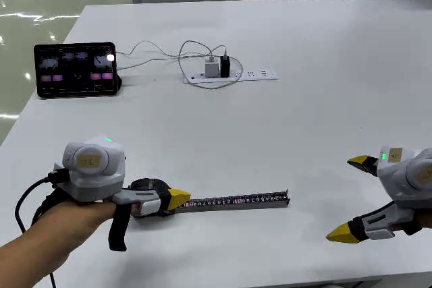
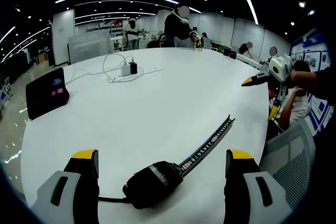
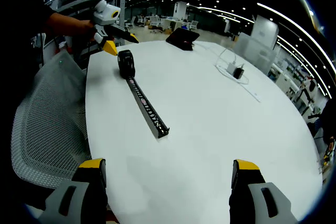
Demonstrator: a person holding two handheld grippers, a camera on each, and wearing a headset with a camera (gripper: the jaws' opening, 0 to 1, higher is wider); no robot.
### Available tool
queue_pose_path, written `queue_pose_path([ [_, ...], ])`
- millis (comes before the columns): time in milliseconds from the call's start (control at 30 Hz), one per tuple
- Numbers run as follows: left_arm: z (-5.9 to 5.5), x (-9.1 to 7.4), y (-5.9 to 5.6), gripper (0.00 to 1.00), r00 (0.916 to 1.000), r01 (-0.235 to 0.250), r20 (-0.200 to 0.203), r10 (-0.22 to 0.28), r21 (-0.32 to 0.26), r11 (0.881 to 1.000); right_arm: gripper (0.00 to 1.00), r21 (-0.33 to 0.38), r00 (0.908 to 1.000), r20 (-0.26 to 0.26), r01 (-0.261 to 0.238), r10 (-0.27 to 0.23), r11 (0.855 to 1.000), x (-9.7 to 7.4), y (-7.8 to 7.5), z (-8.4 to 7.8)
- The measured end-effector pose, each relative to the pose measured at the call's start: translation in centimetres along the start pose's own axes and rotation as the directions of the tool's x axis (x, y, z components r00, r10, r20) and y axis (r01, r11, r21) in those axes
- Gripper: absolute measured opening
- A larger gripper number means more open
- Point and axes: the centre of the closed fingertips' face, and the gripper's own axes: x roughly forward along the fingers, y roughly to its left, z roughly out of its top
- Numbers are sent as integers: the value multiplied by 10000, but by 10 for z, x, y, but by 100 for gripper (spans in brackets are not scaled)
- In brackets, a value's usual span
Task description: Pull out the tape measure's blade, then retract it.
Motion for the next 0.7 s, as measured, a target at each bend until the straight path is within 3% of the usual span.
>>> queue_pose_path([
  [67,2,4,4,99,9998,-176,-59,177,145,9997,99,-66,10000,-59,-43,43,10000,2,-2,2],
  [100,-2,6,8,99,9978,-407,-516,404,-46,9992,99,-193,9999,-84,-113,111,9997,3,-2,3],
  [167,-3,10,8,99,9960,-408,-804,396,-134,9991,99,-378,9997,-131,-201,196,9991,5,-5,5],
  [233,-10,11,14,99,9878,-837,-1334,803,-201,9963,99,-487,9994,-160,-316,309,9983,8,-5,7],
  [300,-12,16,15,99,9845,-1046,-1498,914,-827,9911,99,-688,9986,-250,-474,458,9965,12,-4,9],
  [333,-17,18,14,99,9821,-1104,-1697,818,-1669,9798,99,-791,9979,-350,-580,553,9952,15,-4,9],
  [400,-23,21,5,99,9807,-817,-1946,198,-3153,9455,99,-907,9962,-449,-787,749,9928,20,-2,10],
  [433,-25,24,5,99,9803,-740,-1977,62,-3377,9383,99,-1069,9945,-452,-986,942,9894,23,0,11],
  [567,-31,25,16,99,9804,-1295,-1768,867,-2474,9602,99,-1367,9899,-671,-1334,1252,9816,35,0,12],
  [633,-37,25,16,99,9778,-1503,-1799,1076,-2437,9581,98,-1608,9868,-784,-1529,1418,9751,42,-3,11],
  [700,-40,25,19,99,9763,-1768,-1705,1331,-2743,9452,96,-1828,9837,-932,-1689,1540,9685,46,-3,13],
])
